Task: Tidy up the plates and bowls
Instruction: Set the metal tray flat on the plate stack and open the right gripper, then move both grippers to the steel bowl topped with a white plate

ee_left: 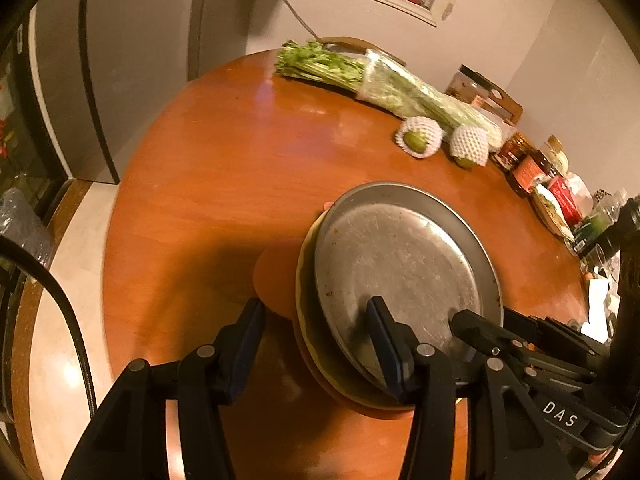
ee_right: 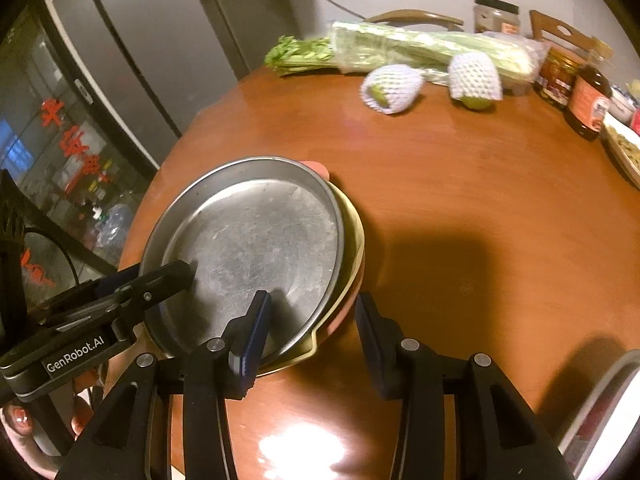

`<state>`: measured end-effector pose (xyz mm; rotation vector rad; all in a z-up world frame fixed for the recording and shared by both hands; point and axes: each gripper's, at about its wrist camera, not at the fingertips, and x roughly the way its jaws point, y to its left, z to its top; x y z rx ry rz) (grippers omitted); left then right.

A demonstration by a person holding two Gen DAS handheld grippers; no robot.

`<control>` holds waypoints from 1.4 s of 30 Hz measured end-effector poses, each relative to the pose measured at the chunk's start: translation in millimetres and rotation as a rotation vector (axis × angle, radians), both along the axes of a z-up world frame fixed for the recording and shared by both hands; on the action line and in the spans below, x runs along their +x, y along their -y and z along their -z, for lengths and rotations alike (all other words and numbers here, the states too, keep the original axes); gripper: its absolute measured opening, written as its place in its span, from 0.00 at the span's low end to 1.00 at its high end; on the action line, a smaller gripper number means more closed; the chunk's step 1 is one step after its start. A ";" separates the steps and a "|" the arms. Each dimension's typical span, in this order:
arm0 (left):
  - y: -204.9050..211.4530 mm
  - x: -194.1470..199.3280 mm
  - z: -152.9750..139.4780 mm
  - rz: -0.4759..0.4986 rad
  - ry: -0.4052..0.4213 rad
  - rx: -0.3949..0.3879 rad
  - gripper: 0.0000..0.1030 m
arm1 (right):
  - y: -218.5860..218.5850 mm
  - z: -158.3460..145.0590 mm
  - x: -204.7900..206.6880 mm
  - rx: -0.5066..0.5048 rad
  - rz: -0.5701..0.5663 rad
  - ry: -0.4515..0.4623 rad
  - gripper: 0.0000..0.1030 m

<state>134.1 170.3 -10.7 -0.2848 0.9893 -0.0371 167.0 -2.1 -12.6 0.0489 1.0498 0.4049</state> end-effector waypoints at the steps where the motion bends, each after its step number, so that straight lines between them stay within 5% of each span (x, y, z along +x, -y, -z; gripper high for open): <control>1: 3.0 0.4 -0.1 0.004 0.001 0.002 0.51 | 3.3 -0.3 -0.4 -0.002 0.006 0.001 0.43; 11: 19.5 1.8 -3.2 0.017 0.007 0.015 0.51 | 22.2 -2.8 -7.8 -0.017 0.039 0.012 0.44; 21: 18.8 -20.3 -43.2 -0.018 0.092 0.052 0.51 | 39.4 -37.5 -32.6 -0.055 0.072 0.184 0.45; 29: 55.8 -44.1 -76.7 0.025 0.165 0.097 0.52 | 78.2 -84.0 -78.4 0.009 0.078 0.313 0.50; 42: 123.8 -70.6 -96.0 0.131 0.224 0.103 0.53 | 151.2 -96.0 -118.7 -0.007 0.204 0.366 0.52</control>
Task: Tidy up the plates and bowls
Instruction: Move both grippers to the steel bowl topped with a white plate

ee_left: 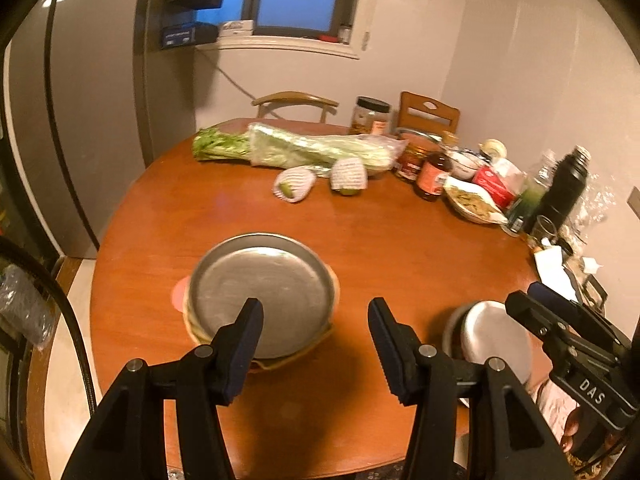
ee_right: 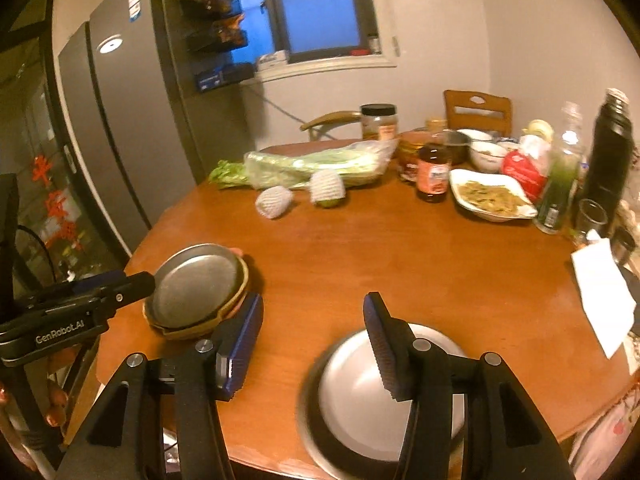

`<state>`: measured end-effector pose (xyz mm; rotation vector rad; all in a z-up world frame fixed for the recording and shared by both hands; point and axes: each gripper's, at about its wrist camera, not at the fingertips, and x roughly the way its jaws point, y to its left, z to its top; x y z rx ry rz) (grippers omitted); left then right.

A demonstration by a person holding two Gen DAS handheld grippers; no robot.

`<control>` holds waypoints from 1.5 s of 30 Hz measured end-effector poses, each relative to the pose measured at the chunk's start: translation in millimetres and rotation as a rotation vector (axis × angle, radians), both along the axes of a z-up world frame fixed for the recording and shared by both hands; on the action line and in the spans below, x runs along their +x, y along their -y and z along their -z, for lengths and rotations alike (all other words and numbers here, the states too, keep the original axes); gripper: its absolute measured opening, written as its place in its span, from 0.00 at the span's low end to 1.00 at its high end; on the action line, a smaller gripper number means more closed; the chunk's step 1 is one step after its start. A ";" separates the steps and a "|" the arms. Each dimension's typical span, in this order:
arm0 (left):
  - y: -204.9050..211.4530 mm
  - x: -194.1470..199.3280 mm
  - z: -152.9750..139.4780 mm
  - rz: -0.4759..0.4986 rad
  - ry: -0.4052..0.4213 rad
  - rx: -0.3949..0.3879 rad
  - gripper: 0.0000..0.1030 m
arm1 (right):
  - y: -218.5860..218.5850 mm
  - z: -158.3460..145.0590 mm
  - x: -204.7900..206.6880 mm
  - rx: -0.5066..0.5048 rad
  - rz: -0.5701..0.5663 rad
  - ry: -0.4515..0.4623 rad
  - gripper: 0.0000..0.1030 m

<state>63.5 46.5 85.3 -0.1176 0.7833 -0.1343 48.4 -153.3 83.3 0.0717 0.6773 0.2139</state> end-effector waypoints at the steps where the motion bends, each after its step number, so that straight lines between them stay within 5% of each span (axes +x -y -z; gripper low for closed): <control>1: 4.4 -1.5 -1.7 0.008 0.002 -0.002 0.53 | 6.0 -0.4 -3.1 0.005 0.010 0.002 0.52; 26: 111.6 -15.2 -7.1 0.194 0.005 0.017 0.54 | 102.0 -8.1 -45.7 0.031 0.130 0.067 0.55; 45: 136.3 9.9 34.0 0.231 -0.108 0.005 0.54 | 115.3 23.0 -28.1 0.078 0.103 -0.046 0.56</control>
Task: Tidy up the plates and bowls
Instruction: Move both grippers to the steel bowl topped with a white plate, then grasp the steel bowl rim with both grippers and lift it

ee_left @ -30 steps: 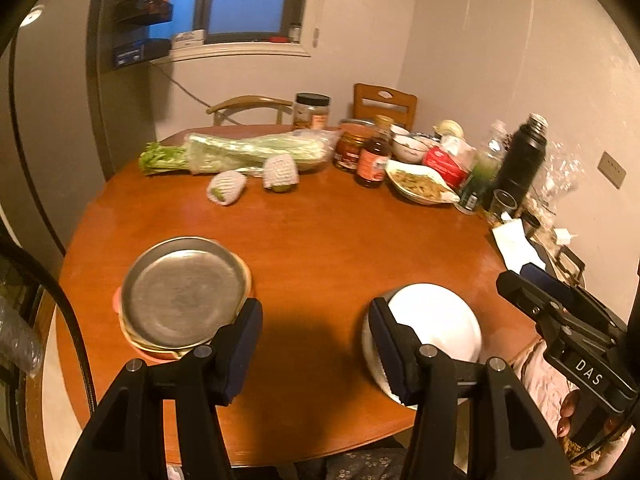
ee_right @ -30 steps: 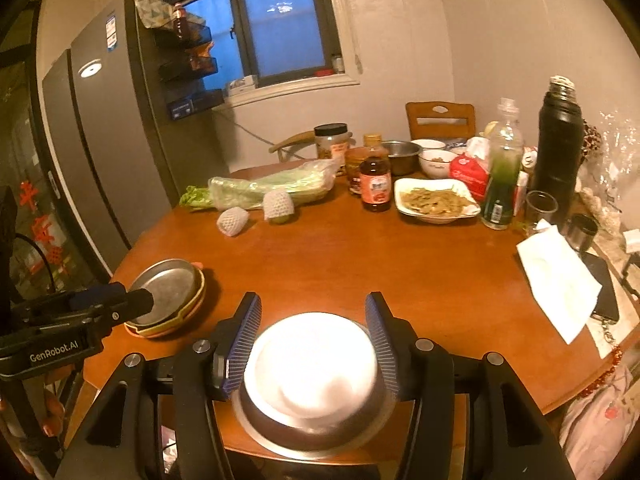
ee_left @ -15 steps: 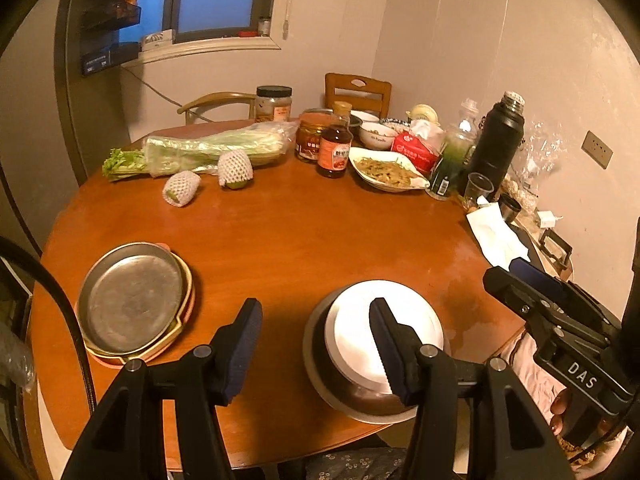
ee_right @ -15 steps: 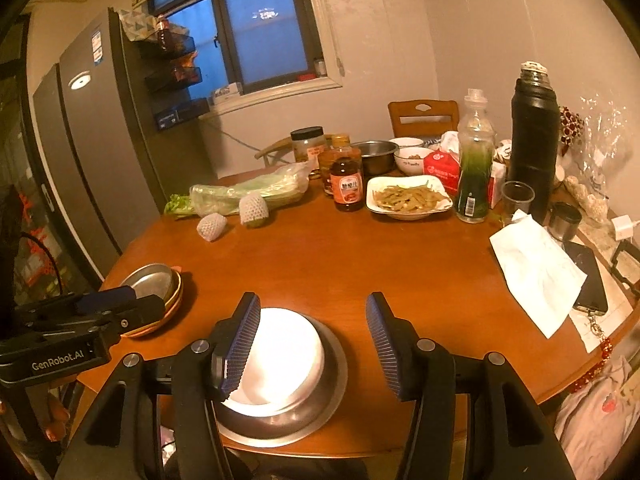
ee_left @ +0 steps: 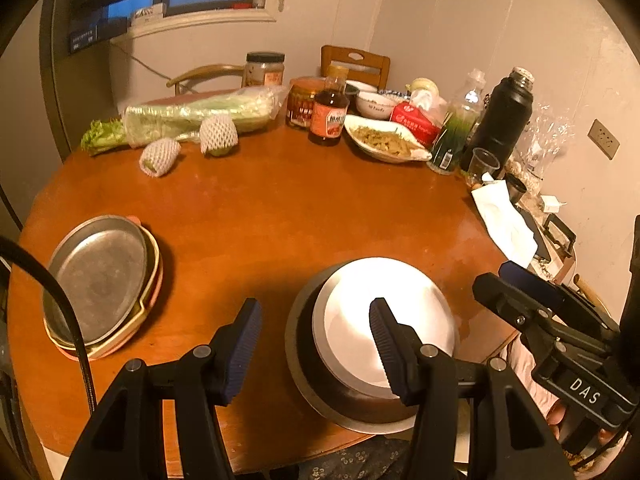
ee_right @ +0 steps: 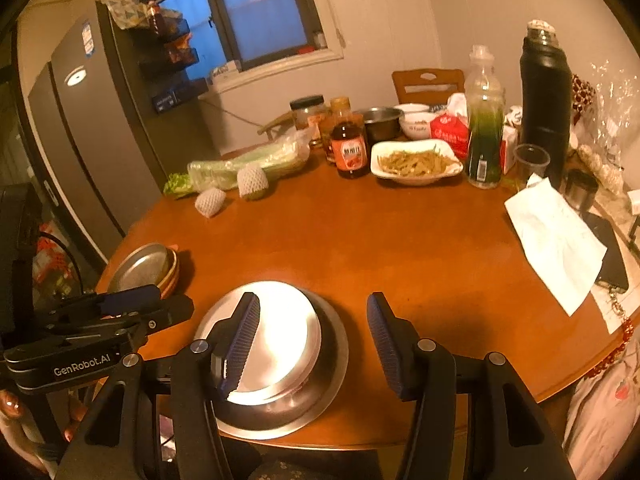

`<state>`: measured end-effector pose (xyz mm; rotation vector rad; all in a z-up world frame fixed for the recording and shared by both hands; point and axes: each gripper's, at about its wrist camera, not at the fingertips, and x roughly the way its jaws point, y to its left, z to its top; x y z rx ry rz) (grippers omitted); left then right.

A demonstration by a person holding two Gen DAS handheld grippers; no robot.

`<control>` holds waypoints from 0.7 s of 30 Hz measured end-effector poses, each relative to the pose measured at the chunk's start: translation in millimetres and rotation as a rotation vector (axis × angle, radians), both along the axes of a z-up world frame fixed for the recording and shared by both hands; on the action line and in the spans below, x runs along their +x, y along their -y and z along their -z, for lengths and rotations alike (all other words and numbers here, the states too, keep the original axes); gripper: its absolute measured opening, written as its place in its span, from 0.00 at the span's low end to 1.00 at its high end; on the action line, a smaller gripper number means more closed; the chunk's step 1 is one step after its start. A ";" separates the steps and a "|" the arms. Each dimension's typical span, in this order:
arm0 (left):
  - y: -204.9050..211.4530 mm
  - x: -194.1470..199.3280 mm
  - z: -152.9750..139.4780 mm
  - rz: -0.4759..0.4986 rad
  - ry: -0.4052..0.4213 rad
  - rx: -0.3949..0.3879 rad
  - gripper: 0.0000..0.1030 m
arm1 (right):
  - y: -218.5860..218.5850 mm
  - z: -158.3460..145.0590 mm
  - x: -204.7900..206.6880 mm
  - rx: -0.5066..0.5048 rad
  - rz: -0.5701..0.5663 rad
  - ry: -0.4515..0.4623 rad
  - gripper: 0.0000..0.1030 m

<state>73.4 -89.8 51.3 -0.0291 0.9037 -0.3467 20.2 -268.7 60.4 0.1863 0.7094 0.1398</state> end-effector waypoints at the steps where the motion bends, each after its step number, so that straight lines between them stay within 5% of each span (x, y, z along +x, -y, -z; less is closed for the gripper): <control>1: -0.8 1.6 2.9 0.000 -0.007 -0.002 0.54 | -0.2 3.0 1.6 0.004 -0.002 -0.010 0.56; 21: 6.8 23.5 37.7 0.030 -0.093 -0.001 0.54 | 0.4 50.3 25.3 0.055 0.002 -0.161 0.56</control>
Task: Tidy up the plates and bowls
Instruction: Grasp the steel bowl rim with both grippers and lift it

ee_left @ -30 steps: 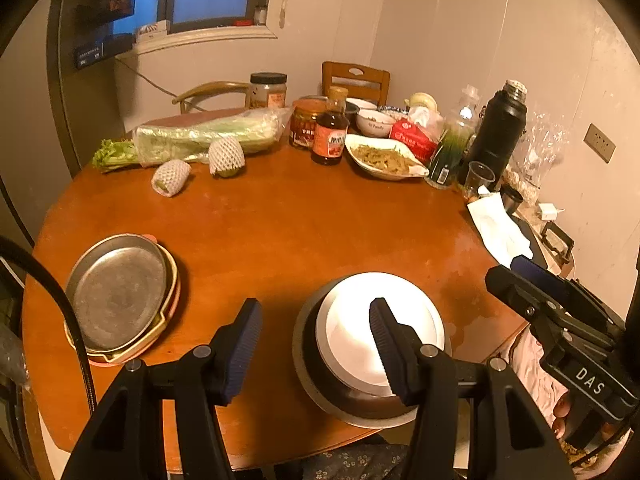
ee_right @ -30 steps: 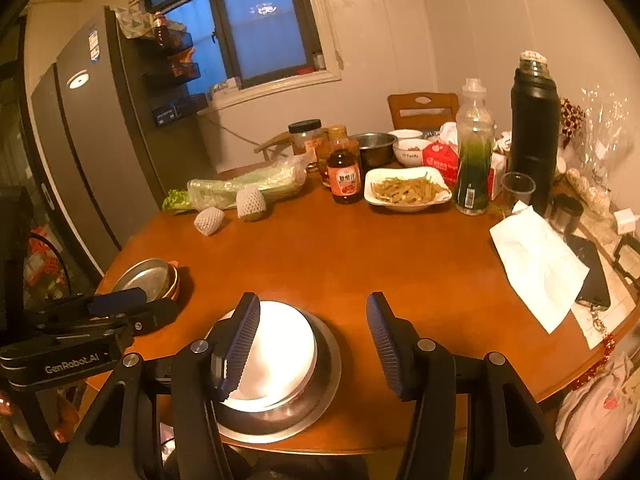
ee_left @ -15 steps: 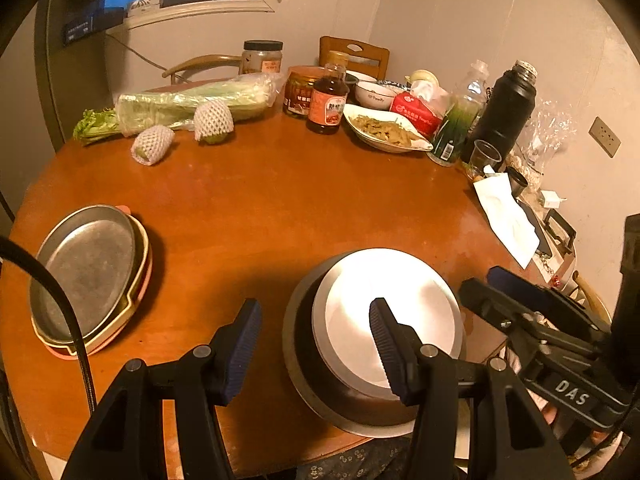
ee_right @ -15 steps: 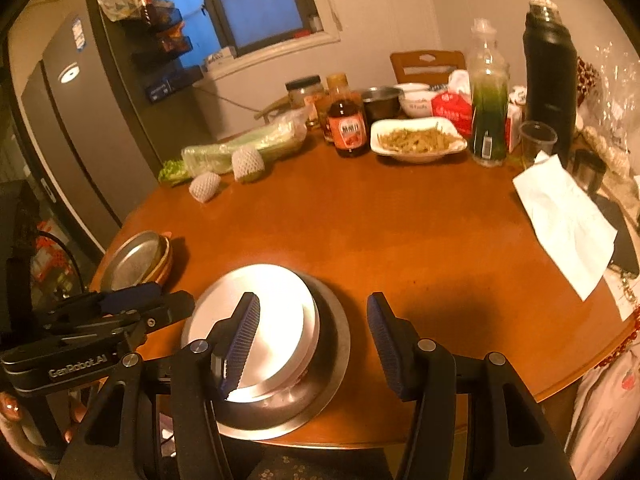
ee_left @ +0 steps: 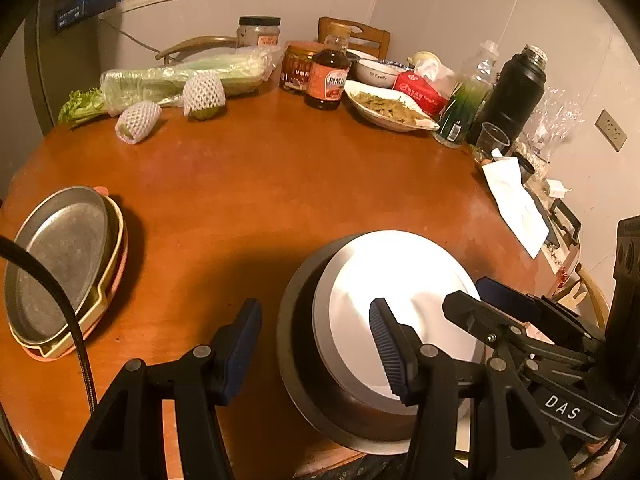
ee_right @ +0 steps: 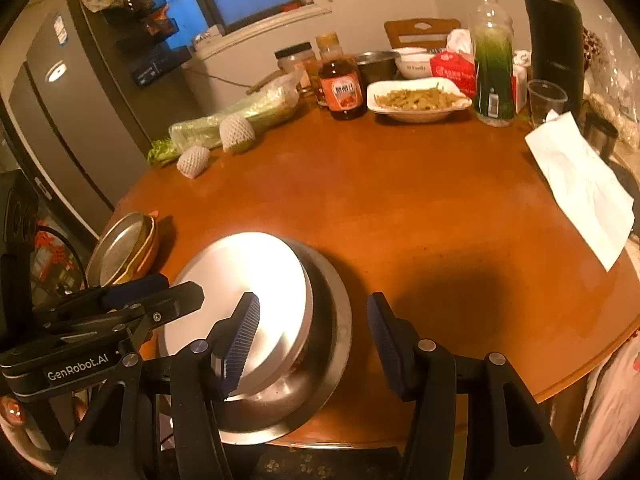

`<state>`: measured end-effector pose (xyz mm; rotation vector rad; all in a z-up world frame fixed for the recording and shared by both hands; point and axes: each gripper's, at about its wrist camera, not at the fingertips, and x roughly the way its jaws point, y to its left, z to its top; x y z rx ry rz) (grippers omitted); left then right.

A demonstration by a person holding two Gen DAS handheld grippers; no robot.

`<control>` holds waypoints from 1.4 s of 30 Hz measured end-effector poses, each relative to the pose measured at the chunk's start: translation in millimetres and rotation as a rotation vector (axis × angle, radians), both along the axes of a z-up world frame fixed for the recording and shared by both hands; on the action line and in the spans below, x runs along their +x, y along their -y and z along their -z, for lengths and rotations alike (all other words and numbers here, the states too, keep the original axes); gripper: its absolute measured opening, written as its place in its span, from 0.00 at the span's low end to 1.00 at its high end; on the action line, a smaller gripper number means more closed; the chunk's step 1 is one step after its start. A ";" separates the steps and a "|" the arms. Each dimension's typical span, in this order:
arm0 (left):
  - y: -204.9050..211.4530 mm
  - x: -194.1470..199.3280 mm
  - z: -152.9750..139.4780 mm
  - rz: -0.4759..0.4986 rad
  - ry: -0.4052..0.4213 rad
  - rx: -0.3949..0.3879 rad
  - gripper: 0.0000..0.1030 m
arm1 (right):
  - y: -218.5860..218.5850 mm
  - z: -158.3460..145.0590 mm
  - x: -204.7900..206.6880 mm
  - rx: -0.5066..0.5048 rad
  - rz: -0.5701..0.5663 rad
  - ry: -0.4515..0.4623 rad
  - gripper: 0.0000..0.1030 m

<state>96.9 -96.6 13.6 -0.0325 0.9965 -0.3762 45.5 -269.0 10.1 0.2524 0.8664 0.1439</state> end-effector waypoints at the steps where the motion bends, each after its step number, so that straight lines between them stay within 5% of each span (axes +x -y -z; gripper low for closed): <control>1: 0.1 0.5 1.4 0.001 -0.003 -0.001 0.54 | 0.5 2.5 0.8 0.006 -0.001 -0.010 0.56; 29: -4.5 12.5 32.2 -0.022 -0.106 -0.038 0.56 | -8.1 27.9 12.7 0.079 -0.022 -0.123 0.56; 42: -1.4 12.2 32.9 -0.011 -0.122 -0.060 0.50 | -11.5 25.6 11.0 0.094 -0.030 -0.105 0.46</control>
